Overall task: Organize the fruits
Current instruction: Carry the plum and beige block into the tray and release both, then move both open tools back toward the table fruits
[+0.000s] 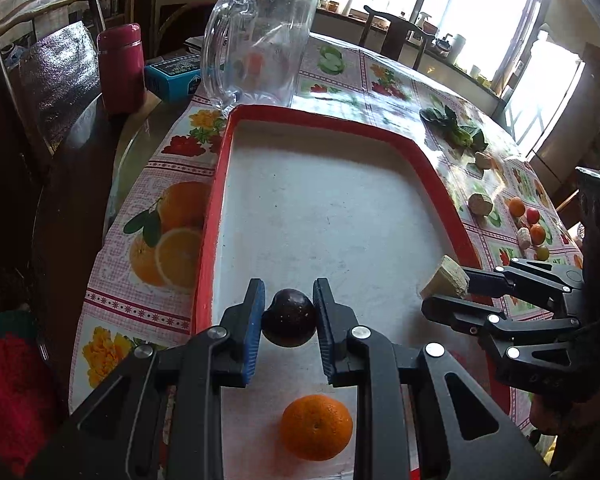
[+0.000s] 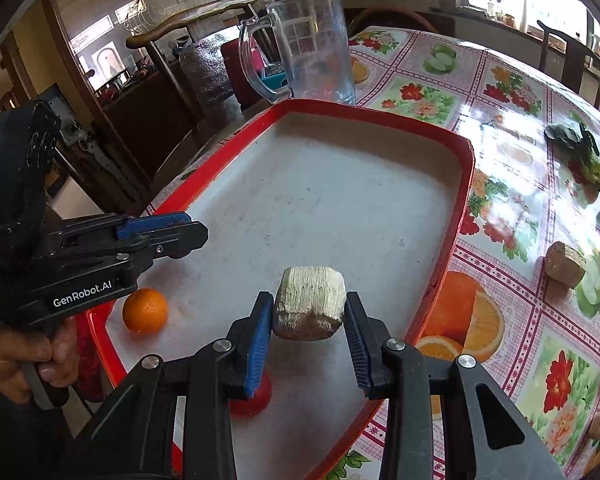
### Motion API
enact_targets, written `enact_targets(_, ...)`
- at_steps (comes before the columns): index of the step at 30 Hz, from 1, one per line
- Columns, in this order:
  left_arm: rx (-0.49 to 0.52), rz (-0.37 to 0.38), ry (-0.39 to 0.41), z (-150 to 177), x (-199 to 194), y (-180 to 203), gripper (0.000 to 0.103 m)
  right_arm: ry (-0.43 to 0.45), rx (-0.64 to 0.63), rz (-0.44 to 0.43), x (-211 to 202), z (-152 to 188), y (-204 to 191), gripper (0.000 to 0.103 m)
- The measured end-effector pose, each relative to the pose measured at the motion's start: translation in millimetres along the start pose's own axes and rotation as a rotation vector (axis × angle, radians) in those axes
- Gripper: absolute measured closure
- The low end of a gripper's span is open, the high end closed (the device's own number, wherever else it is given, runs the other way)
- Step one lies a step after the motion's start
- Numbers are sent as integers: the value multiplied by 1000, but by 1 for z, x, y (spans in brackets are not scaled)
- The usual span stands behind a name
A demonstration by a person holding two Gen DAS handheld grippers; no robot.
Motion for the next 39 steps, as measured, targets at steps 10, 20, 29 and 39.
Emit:
enact_targets(10,33,-27,-33,8,6,2,80,-6,-17,10,1,2,0,61)
enact_targets(20,40,-40,-23,7,-1,7,51,83,11,11,-39,-9,8,55)
enact_targets(29,45,-36,2,2,-13,17,51,162,57,53,-86,-6,31,55)
enact_targets(39,71,-14,40,-9,-27,41,51,185,114,117,-120,14,67,55)
Point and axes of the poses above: each gripper's, at about its wrist camera, not at the fingertips, and x roughly the way its jaws point, y to its right, z to its underside, the point moved 6 cm from there along x, roughly the way its jaws point, and after that the axes turned 12 degrees about y, right-handed, at the moved point
